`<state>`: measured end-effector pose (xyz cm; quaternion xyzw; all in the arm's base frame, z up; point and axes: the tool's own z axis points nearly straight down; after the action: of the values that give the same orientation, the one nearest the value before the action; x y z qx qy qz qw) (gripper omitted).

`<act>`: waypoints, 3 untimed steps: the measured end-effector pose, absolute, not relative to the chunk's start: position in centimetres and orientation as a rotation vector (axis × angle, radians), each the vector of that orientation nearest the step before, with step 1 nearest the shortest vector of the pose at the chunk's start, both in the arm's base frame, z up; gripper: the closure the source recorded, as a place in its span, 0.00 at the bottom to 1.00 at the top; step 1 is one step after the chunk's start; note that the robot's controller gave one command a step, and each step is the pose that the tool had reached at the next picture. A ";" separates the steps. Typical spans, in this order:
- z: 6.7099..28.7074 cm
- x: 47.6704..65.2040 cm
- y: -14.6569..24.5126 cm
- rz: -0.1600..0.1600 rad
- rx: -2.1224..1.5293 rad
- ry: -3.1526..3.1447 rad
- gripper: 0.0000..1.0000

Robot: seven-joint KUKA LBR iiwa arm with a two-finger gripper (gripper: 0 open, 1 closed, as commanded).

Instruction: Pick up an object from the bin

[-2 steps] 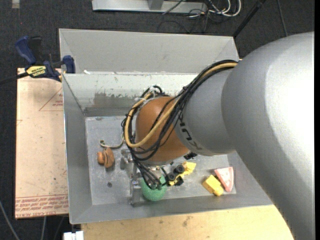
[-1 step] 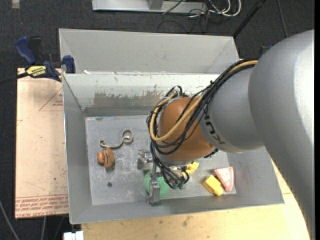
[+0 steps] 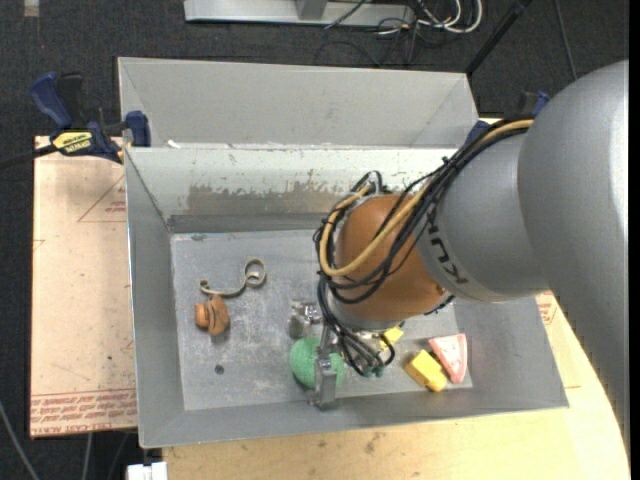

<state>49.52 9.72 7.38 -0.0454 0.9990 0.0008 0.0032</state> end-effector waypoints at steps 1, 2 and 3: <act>12.5 49.5 9.6 0.003 -0.444 3.109 1.00; 12.5 49.5 9.6 0.003 -0.444 3.109 0.00; 12.5 49.5 9.6 0.003 -0.444 3.109 0.00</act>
Offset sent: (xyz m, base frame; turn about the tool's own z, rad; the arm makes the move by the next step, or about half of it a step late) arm 0.0000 0.0000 0.0000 0.0000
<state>49.47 9.56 12.51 -0.1415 0.9899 0.0010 0.0005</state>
